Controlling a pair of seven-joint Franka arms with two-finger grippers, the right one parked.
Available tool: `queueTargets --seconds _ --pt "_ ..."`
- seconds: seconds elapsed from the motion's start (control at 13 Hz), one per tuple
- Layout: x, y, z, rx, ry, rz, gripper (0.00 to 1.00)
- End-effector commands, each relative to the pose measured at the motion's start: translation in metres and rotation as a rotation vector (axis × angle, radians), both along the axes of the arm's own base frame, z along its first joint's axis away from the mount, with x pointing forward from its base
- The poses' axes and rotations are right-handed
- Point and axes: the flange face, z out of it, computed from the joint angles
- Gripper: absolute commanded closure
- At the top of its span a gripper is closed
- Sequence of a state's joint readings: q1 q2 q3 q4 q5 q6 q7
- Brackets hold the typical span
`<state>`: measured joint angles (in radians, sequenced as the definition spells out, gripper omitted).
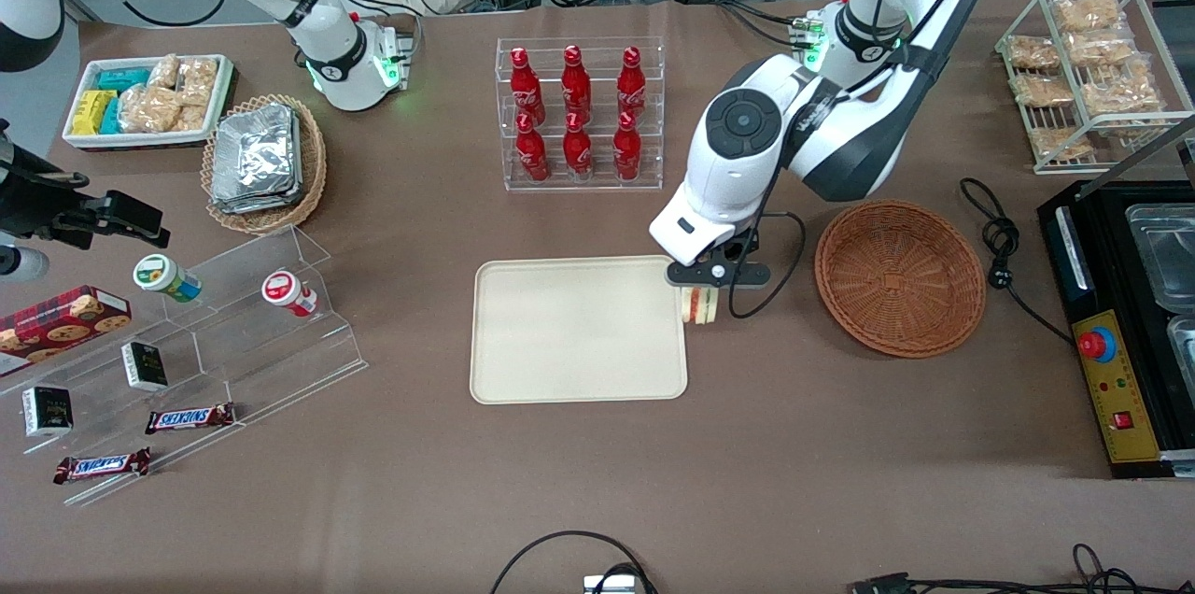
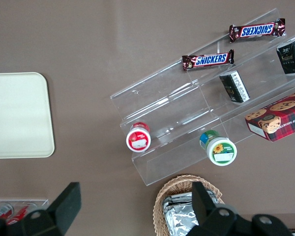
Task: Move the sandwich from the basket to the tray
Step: 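Lift the sandwich with the left gripper and carry it toward the cream tray, then lower the held sandwich onto the cream tray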
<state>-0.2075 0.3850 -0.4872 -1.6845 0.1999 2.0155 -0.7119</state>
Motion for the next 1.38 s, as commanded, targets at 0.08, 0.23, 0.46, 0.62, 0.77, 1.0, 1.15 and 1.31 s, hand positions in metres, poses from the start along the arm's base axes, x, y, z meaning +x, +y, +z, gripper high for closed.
queueTargets --seconds 0.08,0.23,0.46,0.62,0.77,1.0,1.15,1.31 --pt "0.004 -0.035 -0.011 0.013 -0.006 0.038 0.77" --pt "0.009 -0.04 -0.028 0.025 -0.001 0.062 0.77" --pt "0.014 -0.062 -0.045 0.005 0.013 0.047 0.77" --pt "0.016 -0.065 -0.053 0.002 0.021 0.046 0.77" --pt "0.019 -0.066 -0.065 0.002 0.011 0.037 0.77" --pt "0.019 -0.075 -0.085 -0.012 -0.01 0.01 0.76" --pt "0.015 -0.078 -0.094 -0.004 0.001 0.003 0.76" --pt "0.011 -0.082 -0.104 0.002 0.015 -0.003 0.76"
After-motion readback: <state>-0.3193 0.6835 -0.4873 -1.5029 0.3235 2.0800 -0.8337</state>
